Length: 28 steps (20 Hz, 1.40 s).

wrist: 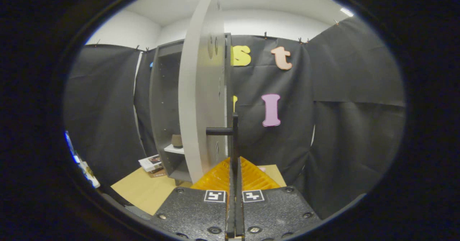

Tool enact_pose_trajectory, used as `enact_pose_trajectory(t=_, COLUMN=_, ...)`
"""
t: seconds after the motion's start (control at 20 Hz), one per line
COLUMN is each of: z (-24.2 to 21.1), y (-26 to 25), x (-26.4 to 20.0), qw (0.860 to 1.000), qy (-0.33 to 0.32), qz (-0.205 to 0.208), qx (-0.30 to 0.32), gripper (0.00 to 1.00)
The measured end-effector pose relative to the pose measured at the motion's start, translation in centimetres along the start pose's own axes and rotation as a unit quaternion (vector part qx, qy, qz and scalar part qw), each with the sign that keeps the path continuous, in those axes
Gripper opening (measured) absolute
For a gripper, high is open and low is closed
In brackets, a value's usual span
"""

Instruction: Open the shoe cabinet door, grab the shoes and put them into the shoe cabinet, then close the shoe cabinet door.

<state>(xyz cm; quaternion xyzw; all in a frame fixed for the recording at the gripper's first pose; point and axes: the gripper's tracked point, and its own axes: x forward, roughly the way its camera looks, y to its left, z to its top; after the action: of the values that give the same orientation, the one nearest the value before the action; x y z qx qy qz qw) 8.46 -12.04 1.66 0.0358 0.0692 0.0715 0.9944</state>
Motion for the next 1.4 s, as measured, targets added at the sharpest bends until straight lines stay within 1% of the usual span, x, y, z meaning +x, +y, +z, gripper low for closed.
enact_pose_trajectory(t=0.2, z=-0.1, y=-1.0, x=-0.5, qw=1.000, qy=-0.010, qz=-0.009, qx=-0.004, gripper=0.04)
enact_pose_trajectory(t=0.3, z=-0.5, y=-1.1, x=-1.4, qw=1.000, qy=-0.019, qz=-0.012, qx=0.007, gripper=0.07)
enact_pose_trajectory(t=0.4, z=-0.4, y=-2.0, x=-2.7, qw=0.999, qy=-0.033, qz=-0.033, qx=0.025, gripper=0.18)
enact_pose_trajectory(t=0.5, z=-0.6, y=-2.6, x=-4.0, qw=0.997, qy=-0.043, qz=-0.053, qx=0.026, gripper=0.27)
enact_pose_trajectory(t=0.55, z=-0.8, y=-2.9, x=-4.7, qw=0.997, qy=-0.046, qz=-0.062, qx=0.022, gripper=0.34)
enact_pose_trajectory(t=0.75, z=-2.7, y=-3.4, x=-7.3, qw=0.994, qy=-0.039, qz=-0.098, qx=0.025, gripper=1.00)
enact_pose_trajectory(t=0.9, z=-3.6, y=-2.4, x=-8.9, qw=0.995, qy=-0.045, qz=-0.087, qx=0.018, gripper=1.00)
enact_pose_trajectory(t=1.05, z=-5.1, y=-2.1, x=-9.9, qw=0.994, qy=-0.050, qz=-0.093, qx=0.019, gripper=1.00)
enact_pose_trajectory(t=1.25, z=-8.3, y=0.8, x=-10.3, qw=0.998, qy=-0.036, qz=-0.056, qx=0.020, gripper=1.00)
enact_pose_trajectory(t=1.4, z=-11.9, y=2.8, x=-9.7, qw=0.999, qy=-0.018, qz=-0.040, qx=0.007, gripper=1.00)
